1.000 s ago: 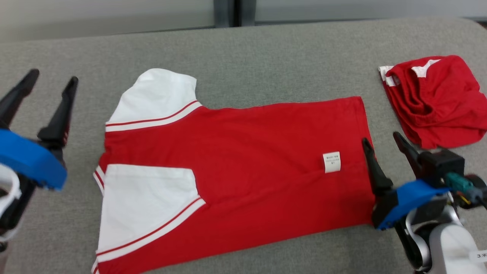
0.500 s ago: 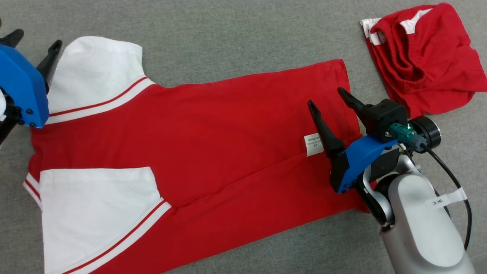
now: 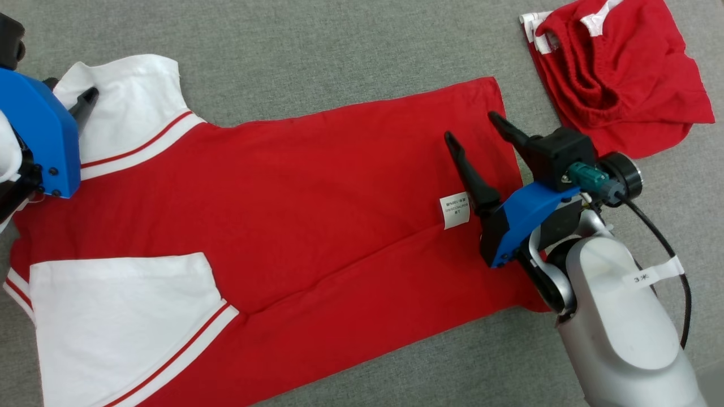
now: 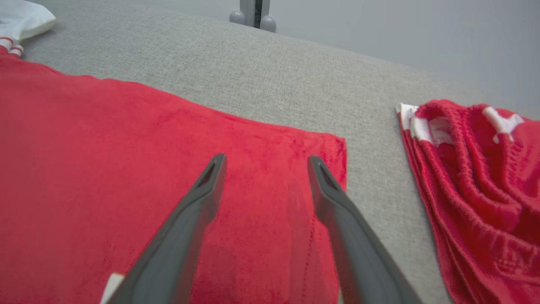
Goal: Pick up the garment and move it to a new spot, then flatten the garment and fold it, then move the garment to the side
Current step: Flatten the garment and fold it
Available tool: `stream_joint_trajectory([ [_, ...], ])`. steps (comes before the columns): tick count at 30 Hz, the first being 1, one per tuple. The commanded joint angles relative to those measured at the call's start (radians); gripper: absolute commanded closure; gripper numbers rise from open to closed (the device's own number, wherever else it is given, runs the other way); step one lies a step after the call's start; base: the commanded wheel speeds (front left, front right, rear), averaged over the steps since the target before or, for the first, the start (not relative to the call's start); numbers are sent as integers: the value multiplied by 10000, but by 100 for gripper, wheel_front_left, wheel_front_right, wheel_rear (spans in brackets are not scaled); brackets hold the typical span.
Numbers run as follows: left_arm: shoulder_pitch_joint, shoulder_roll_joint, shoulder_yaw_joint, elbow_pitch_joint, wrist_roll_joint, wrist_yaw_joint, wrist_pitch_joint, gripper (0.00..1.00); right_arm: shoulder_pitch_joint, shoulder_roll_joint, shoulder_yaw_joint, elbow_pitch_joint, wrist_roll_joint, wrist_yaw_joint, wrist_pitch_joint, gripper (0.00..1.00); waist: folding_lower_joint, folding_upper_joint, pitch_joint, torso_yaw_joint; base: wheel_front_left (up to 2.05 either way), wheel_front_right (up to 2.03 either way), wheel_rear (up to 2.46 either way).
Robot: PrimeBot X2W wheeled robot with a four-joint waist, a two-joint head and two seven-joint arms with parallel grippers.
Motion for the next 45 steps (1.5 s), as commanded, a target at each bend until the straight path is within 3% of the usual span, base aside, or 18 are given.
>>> stream_joint_trajectory([
  [1, -88, -22, -67, 47, -69, -68, -87, 100, -285, 3, -104, 40, -32, 1, -77, 0, -1, 0, -5, 41, 0, 0, 0],
  [20, -459, -389, -1071, -1117, -685, -51, -2547, 100, -2058, -307, -2353, 2842, -823, 1, 1973, 0, -1, 0, -409, 1482, 0, 0, 0],
  [21, -423, -403, -1145, -1146, -696, -51, -2641, 100, -2056, -310, -2388, 2964, -747, 1, 2083, 16, -1, 0, -442, 1524, 0, 0, 0],
  [22, -391, -412, -1198, -1173, -716, -51, -2728, 100, -2035, -298, -2417, 3048, -666, 1, 2168, 44, -1, 0, -473, 1558, 0, 0, 0],
  [24, -322, -426, -1284, -1221, -773, -51, -2897, 100, -1990, -296, -2461, 3135, -515, 1, 2188, 64, -1, 0, -553, 1618, 0, 0, 0],
  [25, -301, -422, -1327, -1241, -784, -51, -2978, 100, -1990, -288, -2486, 3117, -443, 1, 2082, 78, -1, 0, -593, 1646, 0, 0, 0],
  [26, -281, -416, -1360, -1257, -804, -51, -3075, 100, -1996, -288, -2519, 3097, -403, 1, 1974, 100, -1, 0, -638, 1673, 0, 0, 0],
  [37, 761, -473, -1507, -1862, -1003, -31, -4524, 100, -1183, -439, -2539, 3031, -172, 1, 141, 100, -1, 0, -1669, 2144, 0, 0, 0],
  [45, 3343, -223, -1670, -3531, -1099, 671, -5678, 100, 1049, -456, -2940, 1885, 83, 1, -851, 100, -1, 0, -2716, 2560, 0, 0, 0],
])
